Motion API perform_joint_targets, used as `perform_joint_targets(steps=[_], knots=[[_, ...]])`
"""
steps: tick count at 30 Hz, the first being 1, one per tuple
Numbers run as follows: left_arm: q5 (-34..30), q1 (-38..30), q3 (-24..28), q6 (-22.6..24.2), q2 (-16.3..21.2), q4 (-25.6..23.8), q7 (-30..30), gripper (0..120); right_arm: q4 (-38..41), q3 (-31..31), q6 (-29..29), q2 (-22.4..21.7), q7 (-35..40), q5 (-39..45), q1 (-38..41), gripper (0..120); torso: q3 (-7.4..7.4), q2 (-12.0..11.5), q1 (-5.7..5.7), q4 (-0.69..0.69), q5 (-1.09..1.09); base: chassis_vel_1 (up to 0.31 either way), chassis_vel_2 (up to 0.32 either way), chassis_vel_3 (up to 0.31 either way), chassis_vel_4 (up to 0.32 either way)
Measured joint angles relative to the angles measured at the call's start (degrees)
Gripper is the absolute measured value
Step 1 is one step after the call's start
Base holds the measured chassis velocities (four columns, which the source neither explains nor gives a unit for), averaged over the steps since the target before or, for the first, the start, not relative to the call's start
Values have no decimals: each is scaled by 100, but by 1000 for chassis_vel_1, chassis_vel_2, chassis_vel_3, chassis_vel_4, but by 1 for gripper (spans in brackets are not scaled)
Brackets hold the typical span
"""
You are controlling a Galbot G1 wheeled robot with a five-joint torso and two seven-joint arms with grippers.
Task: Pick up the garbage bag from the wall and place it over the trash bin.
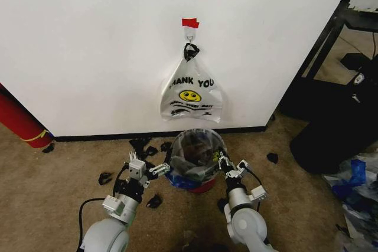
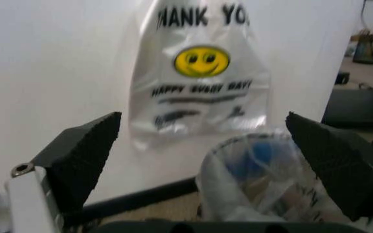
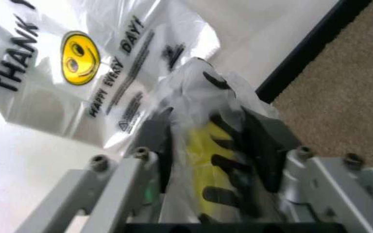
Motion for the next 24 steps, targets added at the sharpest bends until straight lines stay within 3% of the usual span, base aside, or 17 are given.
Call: perform_joint_targets(steps=[11, 16, 22, 24], knots=[[111, 157, -6, -48, 2, 85, -5, 100, 327, 107, -156, -141, 435, -30, -204, 81, 0, 0, 0, 0, 0, 0, 0, 0, 0], [143, 168, -4, -69, -16, 91, -5, 100, 565, 191, -288, -320, 584, 35, -341, 96, 0, 0, 0, 0, 0, 0, 0, 0, 0], [153, 161, -7, -80, -50, 158, -3, 100, 690, 232, -367, -484, 672, 18, -419, 100, 0, 0, 0, 0, 1, 0, 0, 0, 0], [138, 140, -28, -71, -76, 272, -2, 100, 703, 246, -168, -522, 304, -94, -445, 100, 0, 0, 0, 0, 1, 0, 0, 0, 0]])
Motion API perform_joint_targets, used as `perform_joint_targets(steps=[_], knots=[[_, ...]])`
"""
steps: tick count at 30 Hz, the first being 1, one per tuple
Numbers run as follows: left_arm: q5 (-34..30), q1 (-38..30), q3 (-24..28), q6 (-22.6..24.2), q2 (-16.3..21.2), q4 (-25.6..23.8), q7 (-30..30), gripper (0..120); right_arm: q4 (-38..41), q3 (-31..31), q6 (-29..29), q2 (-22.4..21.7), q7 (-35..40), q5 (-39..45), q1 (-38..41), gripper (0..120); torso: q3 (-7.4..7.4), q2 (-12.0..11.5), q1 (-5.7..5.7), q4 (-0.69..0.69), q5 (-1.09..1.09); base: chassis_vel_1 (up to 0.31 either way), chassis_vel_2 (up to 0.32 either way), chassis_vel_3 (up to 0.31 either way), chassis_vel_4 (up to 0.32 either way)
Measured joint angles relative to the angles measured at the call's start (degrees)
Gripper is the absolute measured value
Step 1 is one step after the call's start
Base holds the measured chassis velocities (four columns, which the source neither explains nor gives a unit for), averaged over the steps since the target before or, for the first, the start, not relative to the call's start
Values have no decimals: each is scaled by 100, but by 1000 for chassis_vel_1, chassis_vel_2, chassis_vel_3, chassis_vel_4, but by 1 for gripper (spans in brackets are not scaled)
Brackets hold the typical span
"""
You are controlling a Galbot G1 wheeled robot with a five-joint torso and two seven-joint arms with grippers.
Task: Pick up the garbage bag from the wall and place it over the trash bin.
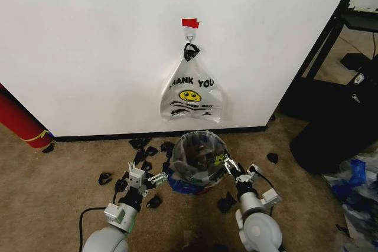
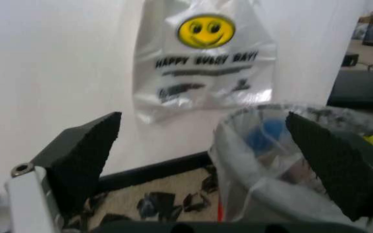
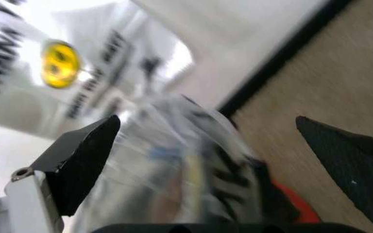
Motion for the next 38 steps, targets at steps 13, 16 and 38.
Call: perform_joint_targets(steps=[13, 16, 38], knots=[[-335, -384, 242, 20, -148, 1263, 426, 100, 323, 432, 1641, 104, -3288, 134, 28, 100, 0, 0, 0, 0, -2, 0, 0, 0, 0], [-256, -603, 369, 19, -205, 1666, 681, 100, 588, 634, 1677, 194, -3205, 250, 30, 100, 0, 0, 0, 0, -1, 0, 0, 0, 0], [377, -999, 326, -270, -546, 2773, 672, 100, 855, 389, 1561, 161, -3103, 147, -68, 100, 0, 0, 0, 0, 0, 0, 0, 0, 0]])
